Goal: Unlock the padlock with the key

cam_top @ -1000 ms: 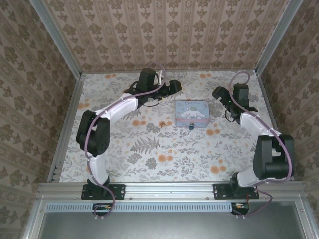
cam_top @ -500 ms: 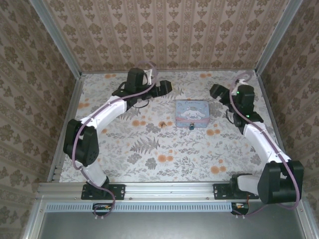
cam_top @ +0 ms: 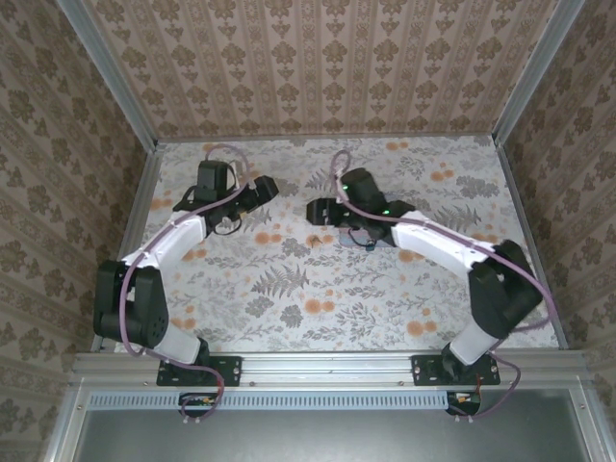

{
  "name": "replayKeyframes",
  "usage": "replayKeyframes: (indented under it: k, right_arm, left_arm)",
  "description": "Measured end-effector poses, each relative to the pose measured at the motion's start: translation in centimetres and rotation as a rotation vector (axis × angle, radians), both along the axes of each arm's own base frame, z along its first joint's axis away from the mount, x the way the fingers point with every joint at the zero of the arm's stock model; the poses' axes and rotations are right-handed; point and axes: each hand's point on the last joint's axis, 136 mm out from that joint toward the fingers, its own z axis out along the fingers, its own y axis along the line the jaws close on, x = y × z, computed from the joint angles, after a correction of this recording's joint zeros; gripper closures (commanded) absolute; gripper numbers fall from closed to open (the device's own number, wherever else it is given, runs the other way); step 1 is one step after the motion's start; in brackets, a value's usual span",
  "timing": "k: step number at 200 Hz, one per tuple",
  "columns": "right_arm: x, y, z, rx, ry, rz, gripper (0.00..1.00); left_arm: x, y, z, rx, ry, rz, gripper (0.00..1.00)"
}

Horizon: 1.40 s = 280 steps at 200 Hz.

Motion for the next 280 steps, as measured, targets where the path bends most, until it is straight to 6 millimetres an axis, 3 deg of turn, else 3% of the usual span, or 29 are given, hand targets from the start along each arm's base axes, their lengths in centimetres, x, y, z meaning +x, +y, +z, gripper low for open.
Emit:
replayKeyframes:
  k: [20,50,122,280]
  right_arm:
    - [-0.5,1.9,-2.7,-0.054,0.081,0.017,0.48]
    - [0.1,3.4,-5.3,-0.107,0.16,-0.001,0.55]
    - [1.0,2.8,-9.9,-0.229,0.275,-0.096,0.49]
    - [0.1,2.4,-12.9,-0.256,0.378,-0.152,0.5]
  left_arm:
    - [-0.5,0.7,-0.7,0.0,0.022,0.019,0.0]
    - [-0.9,1.5,-0.5,-0.006,0.02,0.042,0.0]
    - [-1.3,1.9,-1.2,-0.008,0.04,0.056,0.0]
    - [-1.2,2.1,-1.6,-0.025,0.033,0.064,0.0]
